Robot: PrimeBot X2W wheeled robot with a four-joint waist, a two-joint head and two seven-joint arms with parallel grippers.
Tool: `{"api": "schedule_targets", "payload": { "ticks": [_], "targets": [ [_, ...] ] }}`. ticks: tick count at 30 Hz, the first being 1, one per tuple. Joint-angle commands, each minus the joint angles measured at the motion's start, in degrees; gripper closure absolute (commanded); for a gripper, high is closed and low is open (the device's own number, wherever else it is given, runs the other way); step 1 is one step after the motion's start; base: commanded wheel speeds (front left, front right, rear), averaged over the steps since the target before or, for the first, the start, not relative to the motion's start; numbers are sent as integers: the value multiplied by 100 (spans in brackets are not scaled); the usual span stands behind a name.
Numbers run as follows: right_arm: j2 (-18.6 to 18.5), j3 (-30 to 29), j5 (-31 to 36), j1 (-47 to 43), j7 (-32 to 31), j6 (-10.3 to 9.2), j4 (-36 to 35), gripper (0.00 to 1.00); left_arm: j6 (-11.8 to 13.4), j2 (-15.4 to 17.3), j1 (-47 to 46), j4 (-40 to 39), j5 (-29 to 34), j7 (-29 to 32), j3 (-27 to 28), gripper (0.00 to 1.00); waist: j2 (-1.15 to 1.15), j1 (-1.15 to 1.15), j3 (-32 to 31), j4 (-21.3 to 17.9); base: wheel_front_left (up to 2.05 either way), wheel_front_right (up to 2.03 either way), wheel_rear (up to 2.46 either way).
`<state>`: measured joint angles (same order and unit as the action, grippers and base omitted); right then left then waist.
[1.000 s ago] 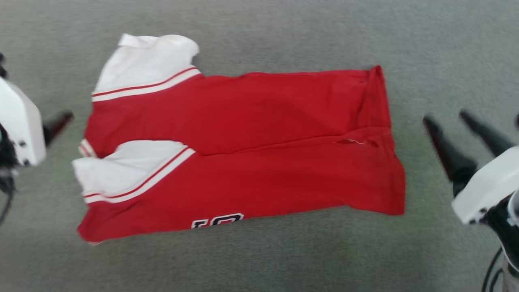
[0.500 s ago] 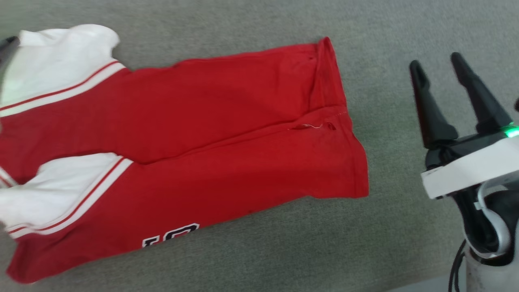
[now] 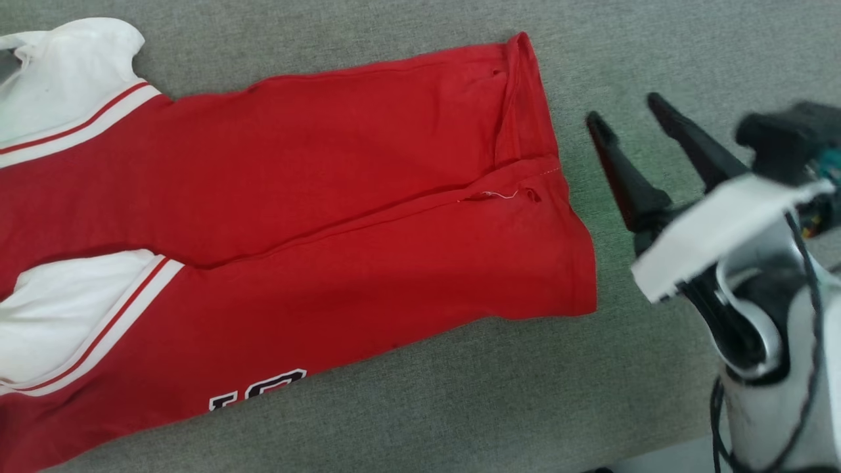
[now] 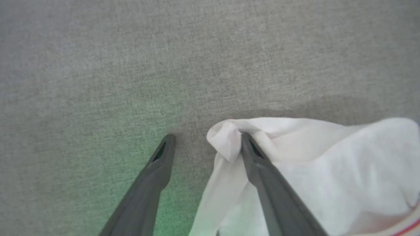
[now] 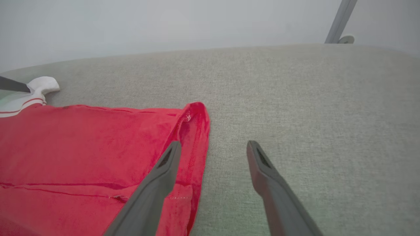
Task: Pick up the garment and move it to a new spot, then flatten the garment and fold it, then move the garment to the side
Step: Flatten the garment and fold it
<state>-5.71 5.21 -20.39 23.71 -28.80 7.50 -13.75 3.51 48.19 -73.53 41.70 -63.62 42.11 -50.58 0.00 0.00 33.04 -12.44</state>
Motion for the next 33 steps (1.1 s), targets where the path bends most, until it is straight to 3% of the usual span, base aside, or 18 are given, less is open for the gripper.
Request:
{"api": "schedule_targets", "payload": {
  "ticks": [1,11,17,22,24,26,33],
  "targets": [
    [-54,54,-44,194,-133,-3,108,0,-16,-209,245,153,17,200,-202,100,0,0,27,14,0,0,0],
    [-397,617,-219,2035,-1347,-3,1678,0,-160,-719,-220,371,247,258,-372,100,0,0,169,276,0,0,0],
    [-339,934,-122,2810,-1871,-3,2654,0,-269,-950,-368,465,255,130,-397,100,0,0,201,423,0,0,0],
    [-287,1320,-144,3133,-2678,-3,3570,0,-362,-1114,-445,601,287,47,-426,100,0,0,182,546,0,0,0],
    [-306,1491,-204,3145,-2994,-2,3758,100,-382,-1170,-456,659,277,7,-425,100,0,0,165,594,0,0,0],
    [-357,1536,-227,3211,-3148,-3,3832,100,-410,-1221,-473,717,289,-52,-427,100,0,0,145,643,0,0,0],
    [-708,1314,-189,3209,-2717,-11,3623,100,-570,-1357,-584,857,257,-463,-317,100,0,0,-119,917,0,0,0]
  ]
}}
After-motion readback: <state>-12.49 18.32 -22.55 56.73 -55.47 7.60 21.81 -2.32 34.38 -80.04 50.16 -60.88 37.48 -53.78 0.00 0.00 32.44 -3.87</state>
